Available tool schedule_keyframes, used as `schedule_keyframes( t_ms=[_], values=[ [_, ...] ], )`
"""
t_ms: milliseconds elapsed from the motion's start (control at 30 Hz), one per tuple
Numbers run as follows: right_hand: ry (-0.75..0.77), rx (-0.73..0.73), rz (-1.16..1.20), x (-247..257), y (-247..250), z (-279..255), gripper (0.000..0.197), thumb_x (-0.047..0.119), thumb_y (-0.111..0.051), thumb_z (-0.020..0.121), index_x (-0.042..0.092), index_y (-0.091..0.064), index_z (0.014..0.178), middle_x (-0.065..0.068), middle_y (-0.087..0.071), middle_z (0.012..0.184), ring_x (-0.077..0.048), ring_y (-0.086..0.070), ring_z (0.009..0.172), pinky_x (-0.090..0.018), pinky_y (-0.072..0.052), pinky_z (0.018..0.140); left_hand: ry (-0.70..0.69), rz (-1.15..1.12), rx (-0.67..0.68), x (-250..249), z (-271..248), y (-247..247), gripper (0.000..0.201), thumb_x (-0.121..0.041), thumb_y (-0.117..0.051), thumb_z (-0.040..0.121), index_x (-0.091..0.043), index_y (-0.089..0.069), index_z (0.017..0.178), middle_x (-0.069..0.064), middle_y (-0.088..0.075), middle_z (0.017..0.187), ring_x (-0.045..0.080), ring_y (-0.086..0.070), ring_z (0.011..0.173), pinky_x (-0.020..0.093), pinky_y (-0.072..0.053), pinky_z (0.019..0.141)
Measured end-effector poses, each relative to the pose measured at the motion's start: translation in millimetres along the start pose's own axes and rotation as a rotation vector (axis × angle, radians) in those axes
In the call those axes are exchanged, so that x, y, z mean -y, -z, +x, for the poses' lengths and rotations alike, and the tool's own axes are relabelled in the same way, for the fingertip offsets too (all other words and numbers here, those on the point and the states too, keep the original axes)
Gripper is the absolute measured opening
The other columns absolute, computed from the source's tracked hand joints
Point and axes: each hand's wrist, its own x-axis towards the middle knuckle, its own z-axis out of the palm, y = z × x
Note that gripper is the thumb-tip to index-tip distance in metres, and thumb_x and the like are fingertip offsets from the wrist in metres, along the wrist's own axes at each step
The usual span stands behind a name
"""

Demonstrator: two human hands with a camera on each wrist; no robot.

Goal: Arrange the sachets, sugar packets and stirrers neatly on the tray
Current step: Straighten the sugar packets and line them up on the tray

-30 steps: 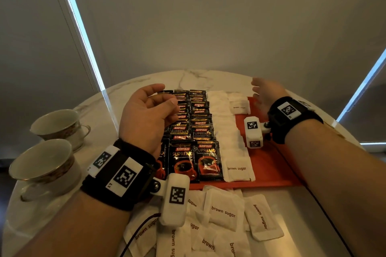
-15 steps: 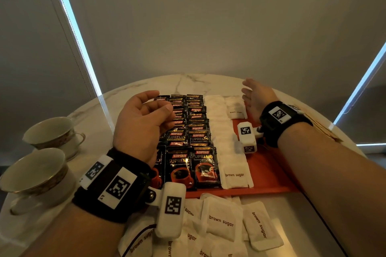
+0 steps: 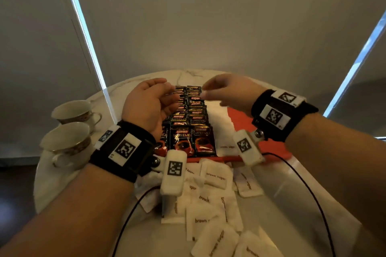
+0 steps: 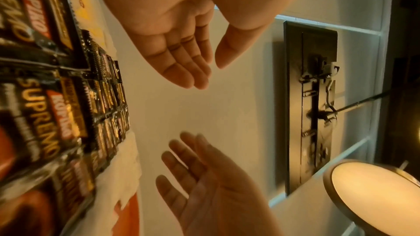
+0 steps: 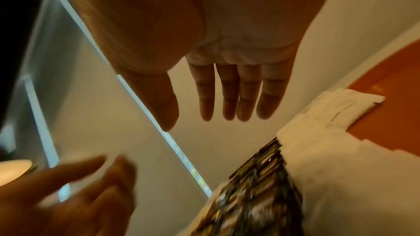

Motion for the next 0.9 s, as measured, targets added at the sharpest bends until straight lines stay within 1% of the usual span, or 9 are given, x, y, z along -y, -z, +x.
schedule_keyframes(
  t_ms=[133, 267, 367, 467, 533, 667, 767, 833, 900],
  values=[
    [0.005, 0.330, -0.360, 29.5, -23.0, -60.2, 0.046, 0.059, -0.079, 0.077, 0.038, -0.066, 0.116, 0.013, -0.064, 0.110, -0.007, -0.059, 0.096, -0.031, -0.052, 0.085, -0.037, 0.500, 0.153, -6.5, -39.6, 24.0, 0.006, -0.012, -0.072, 0.093, -0.016, -0.072, 0.097, 0.007, -0.075, 0.098, 0.020, -0.071, 0.086, 0.035, -0.060, 0.073],
    [-0.025, 0.518, -0.586, 39.3, -36.8, -103.2, 0.073, 0.069, -0.081, 0.066, 0.042, -0.056, 0.129, 0.014, -0.057, 0.118, -0.009, -0.055, 0.102, -0.034, -0.053, 0.091, 0.078, 0.838, 0.256, -20.0, -76.2, 59.0, 0.010, -0.013, -0.079, 0.087, -0.016, -0.072, 0.094, 0.009, -0.076, 0.100, 0.027, -0.074, 0.094, 0.046, -0.062, 0.085],
    [-0.015, 0.593, -0.750, 39.5, -40.7, -123.3, 0.098, 0.080, -0.081, 0.053, 0.046, -0.044, 0.137, 0.012, -0.049, 0.129, -0.013, -0.053, 0.109, -0.037, -0.054, 0.093, 0.112, 1.195, 0.329, -25.2, -95.9, 73.9, 0.025, -0.024, -0.088, 0.078, -0.025, -0.072, 0.097, -0.002, -0.073, 0.097, 0.017, -0.070, 0.092, 0.036, -0.058, 0.083],
    [0.018, 0.644, -0.856, 36.0, -48.6, -138.0, 0.115, 0.082, -0.081, 0.048, 0.048, -0.031, 0.146, 0.009, -0.042, 0.137, -0.018, -0.050, 0.115, -0.041, -0.054, 0.094, 0.174, 1.492, 0.407, -21.1, -112.9, 76.3, 0.045, -0.040, -0.093, 0.069, -0.037, -0.063, 0.103, -0.016, -0.062, 0.108, 0.005, -0.060, 0.098, 0.029, -0.056, 0.086],
    [0.069, 0.635, -0.852, 36.3, -54.7, -142.2, 0.111, 0.076, -0.084, 0.052, 0.046, -0.032, 0.146, 0.006, -0.045, 0.134, -0.018, -0.052, 0.111, -0.040, -0.056, 0.091, 0.199, 1.583, 0.426, -16.0, -118.7, 71.8, 0.054, -0.046, -0.094, 0.065, -0.040, -0.059, 0.105, -0.017, -0.058, 0.109, 0.004, -0.057, 0.099, 0.031, -0.057, 0.090],
    [0.155, 0.582, -0.771, 43.8, -62.0, -140.4, 0.088, 0.055, -0.089, 0.066, 0.038, -0.045, 0.140, 0.009, -0.058, 0.128, -0.015, -0.053, 0.106, -0.033, -0.053, 0.090, 0.180, 1.581, 0.345, -10.1, -116.8, 59.7, 0.065, -0.037, -0.099, 0.058, -0.036, -0.055, 0.106, -0.013, -0.063, 0.105, 0.009, -0.061, 0.091, 0.029, -0.055, 0.074],
    [0.176, 0.534, -0.741, 45.9, -61.8, -134.7, 0.081, 0.050, -0.089, 0.070, 0.037, -0.047, 0.138, 0.010, -0.058, 0.125, -0.014, -0.053, 0.104, -0.029, -0.050, 0.084, 0.208, 1.549, 0.298, -5.9, -112.7, 55.5, 0.076, -0.032, -0.100, 0.056, -0.033, -0.055, 0.117, -0.008, -0.066, 0.104, 0.014, -0.065, 0.092, 0.034, -0.061, 0.080],
    [0.170, 0.505, -0.701, 45.3, -59.1, -130.8, 0.071, 0.046, -0.088, 0.071, 0.040, -0.052, 0.132, 0.010, -0.059, 0.124, -0.014, -0.054, 0.104, -0.028, -0.050, 0.079, 0.257, 1.537, 0.301, -5.7, -110.4, 54.0, 0.073, -0.030, -0.099, 0.061, -0.032, -0.060, 0.122, -0.008, -0.066, 0.105, 0.012, -0.064, 0.091, 0.029, -0.060, 0.073],
    [0.165, 0.476, -0.652, 44.1, -56.9, -128.5, 0.057, 0.041, -0.087, 0.073, 0.042, -0.058, 0.122, 0.011, -0.059, 0.123, -0.015, -0.056, 0.106, -0.029, -0.053, 0.078, 0.296, 1.552, 0.327, -6.3, -107.7, 54.1, 0.059, -0.034, -0.096, 0.067, -0.034, -0.065, 0.117, -0.008, -0.065, 0.106, 0.008, -0.059, 0.091, 0.022, -0.050, 0.066]
  ],
)
